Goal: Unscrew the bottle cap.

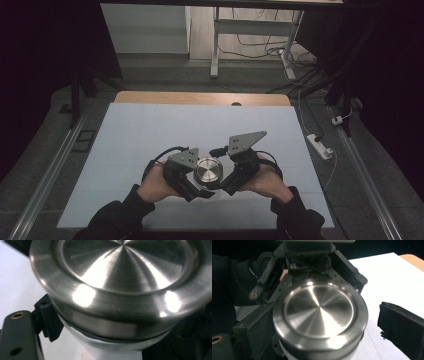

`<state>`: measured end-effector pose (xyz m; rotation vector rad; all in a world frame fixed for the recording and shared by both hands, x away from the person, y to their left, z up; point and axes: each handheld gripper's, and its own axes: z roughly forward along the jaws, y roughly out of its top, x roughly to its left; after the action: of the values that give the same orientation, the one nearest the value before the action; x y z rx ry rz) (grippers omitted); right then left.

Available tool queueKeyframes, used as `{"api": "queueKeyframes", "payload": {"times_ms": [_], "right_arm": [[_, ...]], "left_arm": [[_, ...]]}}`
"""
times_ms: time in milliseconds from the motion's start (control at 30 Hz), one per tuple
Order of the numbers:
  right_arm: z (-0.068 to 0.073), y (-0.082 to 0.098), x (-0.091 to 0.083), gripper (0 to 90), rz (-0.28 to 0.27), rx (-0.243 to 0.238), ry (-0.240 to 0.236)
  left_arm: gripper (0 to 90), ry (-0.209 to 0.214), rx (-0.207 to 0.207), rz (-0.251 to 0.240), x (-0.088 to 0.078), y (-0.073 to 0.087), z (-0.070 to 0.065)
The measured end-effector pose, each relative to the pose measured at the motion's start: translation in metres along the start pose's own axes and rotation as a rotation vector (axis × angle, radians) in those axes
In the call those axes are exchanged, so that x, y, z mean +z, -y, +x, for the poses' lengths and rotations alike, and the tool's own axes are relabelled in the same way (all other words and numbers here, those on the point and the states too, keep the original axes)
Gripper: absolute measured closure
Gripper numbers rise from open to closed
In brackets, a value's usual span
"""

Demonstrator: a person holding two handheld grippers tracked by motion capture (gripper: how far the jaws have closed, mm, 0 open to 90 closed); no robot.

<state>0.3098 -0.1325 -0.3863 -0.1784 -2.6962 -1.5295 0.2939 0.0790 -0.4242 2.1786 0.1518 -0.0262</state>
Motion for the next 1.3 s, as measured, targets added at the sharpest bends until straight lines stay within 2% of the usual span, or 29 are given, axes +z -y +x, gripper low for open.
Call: {"api": "queueKeyframes", "payload": {"times_ms": [100,200,300,333,367,400,533,633,833,933,1067,1133,1167,1233,1300], "right_arm": [[0.002,-0.001,-0.003,3.9,0.01,-0.021,0.029],[0.002,-0.003,-0.01,5.6,-0.022,-0.013,0.057],[0.002,-0.005,-0.018,7.8,-0.097,0.022,0.069],[0.002,-0.005,-0.018,7.8,-0.097,0.022,0.069],[0.005,-0.007,-0.019,10.5,-0.124,0.051,0.107],[0.005,-0.007,-0.018,11.3,-0.127,0.063,0.123],[0.011,-0.007,-0.009,13.0,-0.121,0.094,0.181],[0.016,-0.009,-0.002,13.3,-0.109,0.103,0.198],[0.025,-0.011,0.005,16.5,-0.077,0.092,0.294],[0.026,-0.011,0.008,18.0,-0.067,0.086,0.311],[0.027,-0.011,0.009,18.6,-0.055,0.057,0.291],[0.024,-0.01,0.006,18.6,-0.056,0.049,0.235],[0.022,-0.01,0.004,18.6,-0.064,0.047,0.192],[0.018,-0.008,0.001,18.7,-0.067,0.045,0.108],[0.015,-0.006,-0.002,18.6,-0.074,0.022,0.054]], "left_arm": [[15.9,-0.02,-0.014,-0.013,-0.005,0.0,0.0],[15.9,-0.042,-0.029,-0.034,-0.01,0.001,0.002],[15.9,-0.077,-0.057,-0.051,-0.012,0.001,0.002],[15.9,-0.077,-0.057,-0.051,-0.012,0.001,0.002],[15.9,-0.118,-0.074,-0.053,-0.012,0.001,0.002],[15.9,-0.128,-0.086,-0.056,-0.012,0.001,0.003],[15.9,-0.144,-0.108,-0.058,-0.01,0.004,0.005],[15.9,-0.158,-0.109,-0.049,-0.007,0.004,0.005],[15.9,-0.161,-0.101,-0.043,-0.004,0.002,0.002],[15.9,-0.153,-0.084,-0.029,-0.002,0.0,0.0],[15.9,-0.108,-0.062,-0.019,-0.002,0.0,0.0],[15.9,-0.062,-0.042,-0.03,-0.003,0.001,0.0],[15.9,-0.042,-0.032,-0.036,-0.003,0.001,0.0],[15.9,-0.012,-0.019,-0.039,-0.003,0.0,-0.001],[15.9,0.014,-0.005,-0.041,-0.001,0.0,-0.003]]}}
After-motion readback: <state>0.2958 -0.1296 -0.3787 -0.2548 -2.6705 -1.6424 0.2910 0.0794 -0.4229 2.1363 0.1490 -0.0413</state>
